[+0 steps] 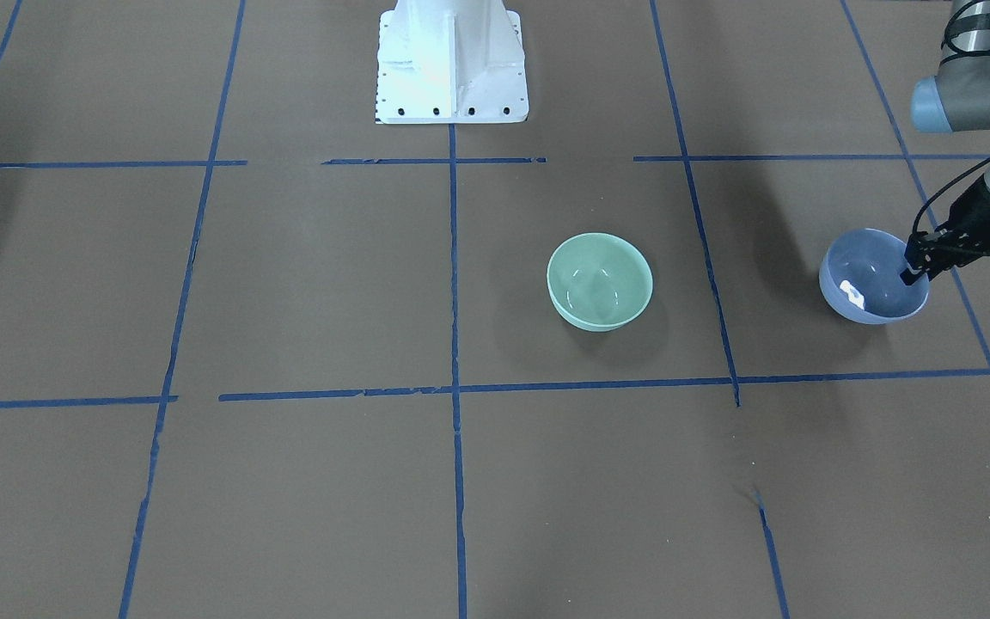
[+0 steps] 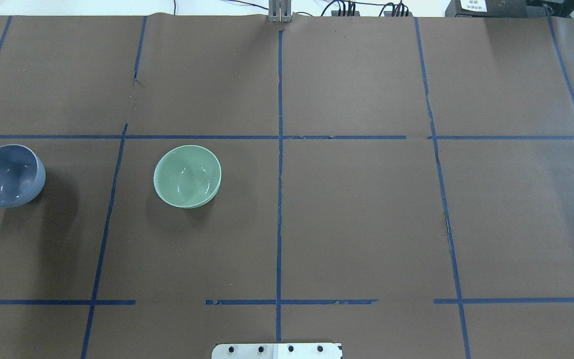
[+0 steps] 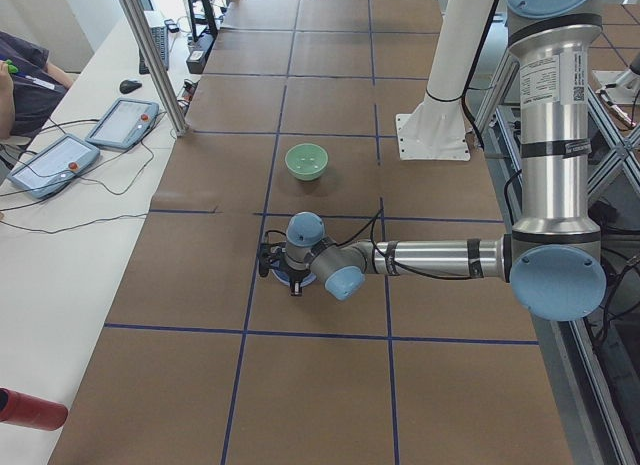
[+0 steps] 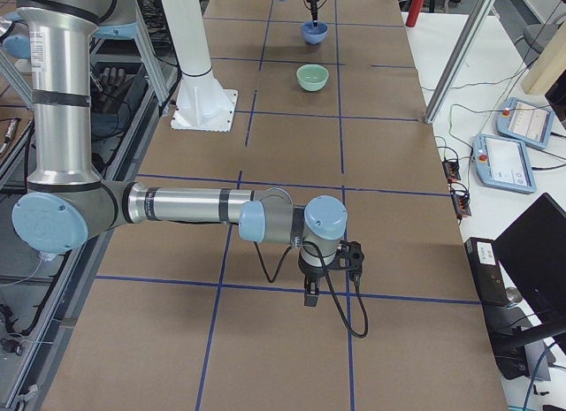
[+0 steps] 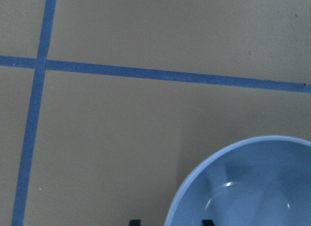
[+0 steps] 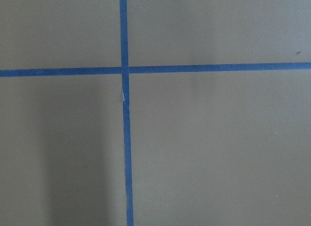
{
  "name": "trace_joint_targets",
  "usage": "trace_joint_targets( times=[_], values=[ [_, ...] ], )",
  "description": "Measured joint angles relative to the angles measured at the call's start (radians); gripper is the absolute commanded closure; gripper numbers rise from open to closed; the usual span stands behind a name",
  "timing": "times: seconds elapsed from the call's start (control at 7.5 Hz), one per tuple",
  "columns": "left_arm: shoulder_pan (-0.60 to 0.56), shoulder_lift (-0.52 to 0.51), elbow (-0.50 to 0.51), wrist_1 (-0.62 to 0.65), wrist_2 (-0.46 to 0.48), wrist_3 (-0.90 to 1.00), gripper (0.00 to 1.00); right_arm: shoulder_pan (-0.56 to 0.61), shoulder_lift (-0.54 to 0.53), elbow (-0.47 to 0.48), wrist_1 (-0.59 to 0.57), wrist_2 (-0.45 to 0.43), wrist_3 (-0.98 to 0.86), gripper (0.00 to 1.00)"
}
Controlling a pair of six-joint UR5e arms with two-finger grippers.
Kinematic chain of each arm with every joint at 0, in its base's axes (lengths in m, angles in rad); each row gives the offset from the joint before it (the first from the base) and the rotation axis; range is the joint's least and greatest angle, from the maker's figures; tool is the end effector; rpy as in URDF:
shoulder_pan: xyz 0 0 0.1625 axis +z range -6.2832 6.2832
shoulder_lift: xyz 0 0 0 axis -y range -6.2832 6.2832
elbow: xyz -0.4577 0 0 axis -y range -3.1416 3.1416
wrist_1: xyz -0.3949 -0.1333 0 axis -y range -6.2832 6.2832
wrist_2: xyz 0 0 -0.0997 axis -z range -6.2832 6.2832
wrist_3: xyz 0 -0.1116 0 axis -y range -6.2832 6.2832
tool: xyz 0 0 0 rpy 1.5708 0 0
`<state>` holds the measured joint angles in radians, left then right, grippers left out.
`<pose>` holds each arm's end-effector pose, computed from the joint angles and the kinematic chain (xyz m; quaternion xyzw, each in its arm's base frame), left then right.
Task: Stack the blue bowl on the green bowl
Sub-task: 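Lower the left gripper to the rim of the grey-blue bowl and grasp it, then lift the grey-blue bowl with the left gripper toward the green bowl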
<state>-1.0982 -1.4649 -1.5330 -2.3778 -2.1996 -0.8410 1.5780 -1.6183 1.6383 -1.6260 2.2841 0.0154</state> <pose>0.1567 -0.4551 0.6839 0.0667 0.4206 -0.0657 0.9024 0.0637 -0.4693 0.6996 -0.0179 -0.3490 0.0167 0.9368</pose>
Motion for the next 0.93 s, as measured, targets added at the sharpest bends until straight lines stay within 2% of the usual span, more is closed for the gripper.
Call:
trace_joint_targets(
  times=[0.27,0.53,0.93],
  values=[
    [-0.008,0.01,-0.031,0.002,0.001,0.0,1.0,0.0,0.0,0.0,0.0,0.0,0.0,0.0],
    [-0.012,0.021,-0.119,0.048,-0.001,-0.009,1.0,-0.001,0.0,0.0,0.0,0.0,0.001,0.0],
    [0.002,-0.042,-0.356,0.339,-0.002,-0.153,1.0,-0.001,0.0,0.0,0.0,0.0,0.0,0.0]
  ],
)
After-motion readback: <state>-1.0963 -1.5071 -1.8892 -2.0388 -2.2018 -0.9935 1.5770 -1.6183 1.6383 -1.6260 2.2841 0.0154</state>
